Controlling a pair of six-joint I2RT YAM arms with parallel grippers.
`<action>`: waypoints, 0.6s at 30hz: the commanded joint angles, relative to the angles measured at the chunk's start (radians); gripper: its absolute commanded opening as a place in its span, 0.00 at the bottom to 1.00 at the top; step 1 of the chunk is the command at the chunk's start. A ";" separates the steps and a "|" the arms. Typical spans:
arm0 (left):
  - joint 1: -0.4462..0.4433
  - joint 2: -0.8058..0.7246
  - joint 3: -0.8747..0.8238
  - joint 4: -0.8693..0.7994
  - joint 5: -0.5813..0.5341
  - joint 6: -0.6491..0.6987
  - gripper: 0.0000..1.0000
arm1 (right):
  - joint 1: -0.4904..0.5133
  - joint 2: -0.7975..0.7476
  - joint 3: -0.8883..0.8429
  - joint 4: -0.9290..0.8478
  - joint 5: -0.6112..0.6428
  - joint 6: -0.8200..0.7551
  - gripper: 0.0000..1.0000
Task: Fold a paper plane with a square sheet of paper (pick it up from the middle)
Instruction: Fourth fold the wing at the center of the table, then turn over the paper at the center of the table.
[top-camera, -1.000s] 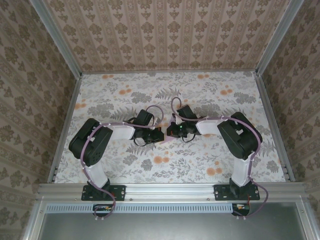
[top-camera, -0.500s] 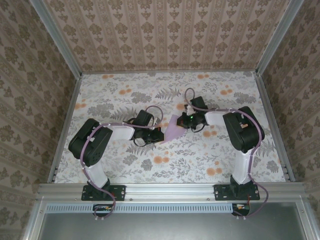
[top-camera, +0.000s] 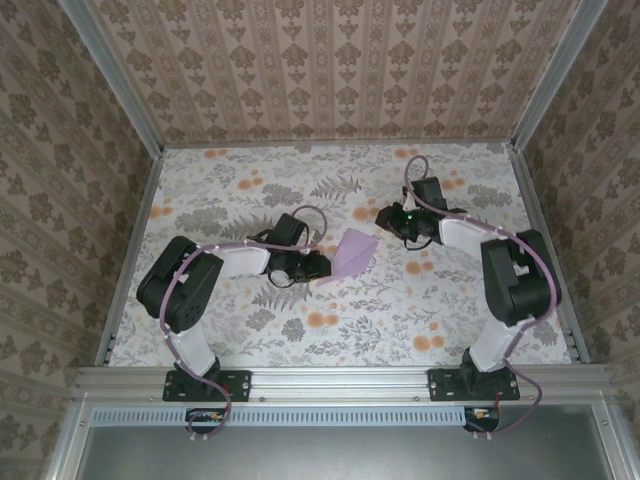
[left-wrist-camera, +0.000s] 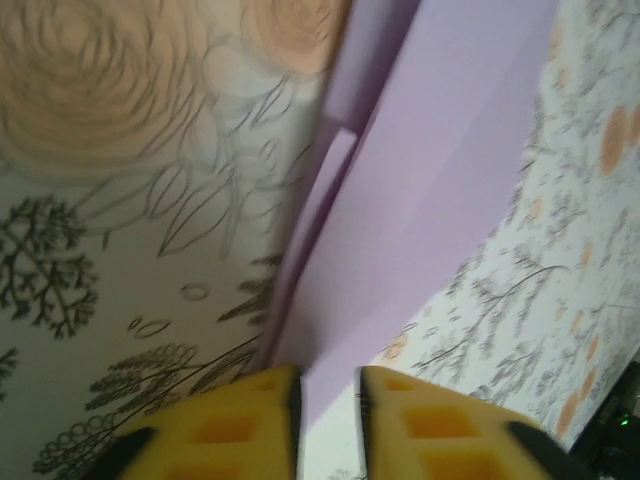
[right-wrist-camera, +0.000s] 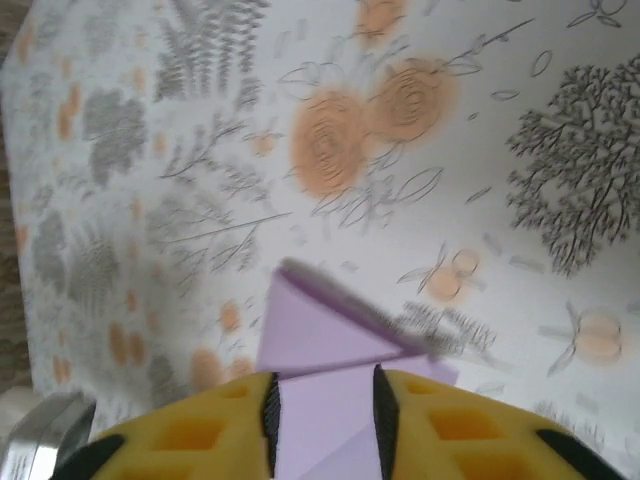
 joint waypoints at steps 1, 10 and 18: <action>0.023 -0.082 0.081 -0.033 -0.001 0.048 0.35 | 0.033 -0.111 -0.077 -0.042 0.048 0.073 0.45; 0.118 -0.207 0.105 -0.137 -0.114 0.143 0.77 | 0.185 -0.168 -0.156 -0.010 0.136 0.280 0.63; 0.255 -0.361 -0.041 -0.144 -0.215 0.155 1.00 | 0.234 -0.014 -0.090 0.047 0.151 0.359 0.53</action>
